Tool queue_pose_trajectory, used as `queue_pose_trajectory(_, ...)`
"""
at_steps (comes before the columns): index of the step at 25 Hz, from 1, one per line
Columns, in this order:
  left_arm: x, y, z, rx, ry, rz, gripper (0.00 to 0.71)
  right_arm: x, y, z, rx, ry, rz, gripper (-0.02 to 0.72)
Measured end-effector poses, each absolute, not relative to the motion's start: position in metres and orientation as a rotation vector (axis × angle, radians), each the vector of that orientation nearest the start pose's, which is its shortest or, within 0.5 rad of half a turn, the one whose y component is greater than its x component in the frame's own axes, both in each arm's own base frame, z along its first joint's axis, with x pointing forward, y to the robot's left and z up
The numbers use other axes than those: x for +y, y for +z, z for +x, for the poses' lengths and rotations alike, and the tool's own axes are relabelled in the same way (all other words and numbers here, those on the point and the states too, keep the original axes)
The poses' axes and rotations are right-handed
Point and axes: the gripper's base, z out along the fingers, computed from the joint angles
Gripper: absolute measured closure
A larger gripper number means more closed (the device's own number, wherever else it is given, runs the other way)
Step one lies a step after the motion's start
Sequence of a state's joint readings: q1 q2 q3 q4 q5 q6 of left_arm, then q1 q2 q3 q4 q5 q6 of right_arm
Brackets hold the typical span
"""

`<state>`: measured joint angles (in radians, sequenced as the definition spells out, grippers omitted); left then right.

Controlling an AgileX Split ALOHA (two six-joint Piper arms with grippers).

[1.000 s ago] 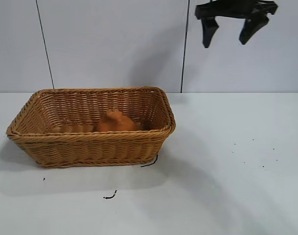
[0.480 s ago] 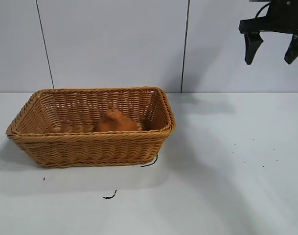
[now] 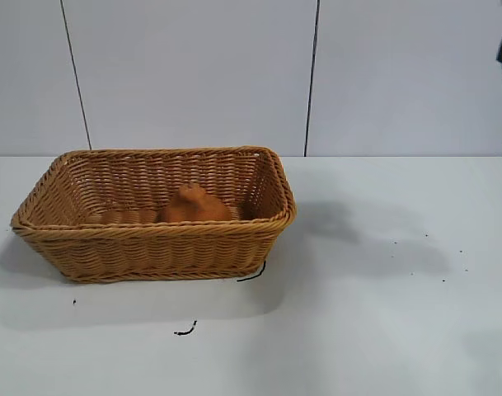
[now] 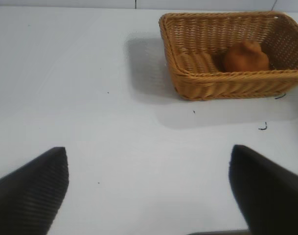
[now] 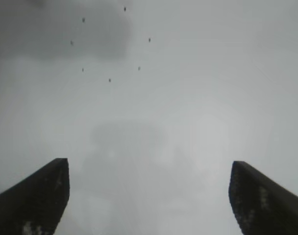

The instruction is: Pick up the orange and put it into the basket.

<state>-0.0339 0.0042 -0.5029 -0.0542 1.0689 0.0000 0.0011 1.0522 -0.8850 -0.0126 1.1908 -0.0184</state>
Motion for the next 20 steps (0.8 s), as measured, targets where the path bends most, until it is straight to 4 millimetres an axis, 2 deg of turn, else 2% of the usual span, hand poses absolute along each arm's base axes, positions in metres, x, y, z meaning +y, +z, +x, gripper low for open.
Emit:
queue_pose_trajectory(3,-0.004,0.278,-0.005,2.053,-0.086,0.038,0.071,-0.001,0.300,0.131,2.692,-0.025,-0.040,0.069)
queue_pose_trajectory(6,-0.004,0.277,-0.005,2.055,-0.086,0.038,0.071,-0.001,0.289,0.097,2.564,-0.026,-0.043,0.069)
queue_pose_trajectory(10,-0.004,0.277,-0.005,2.054,-0.087,0.038,0.071,-0.001,0.276,0.060,2.421,-0.026,-0.046,0.069)
queue_pose_trajectory(20,-0.004,0.277,-0.005,2.054,-0.087,0.038,0.071,0.000,0.280,0.013,2.109,-0.021,-0.039,0.069)
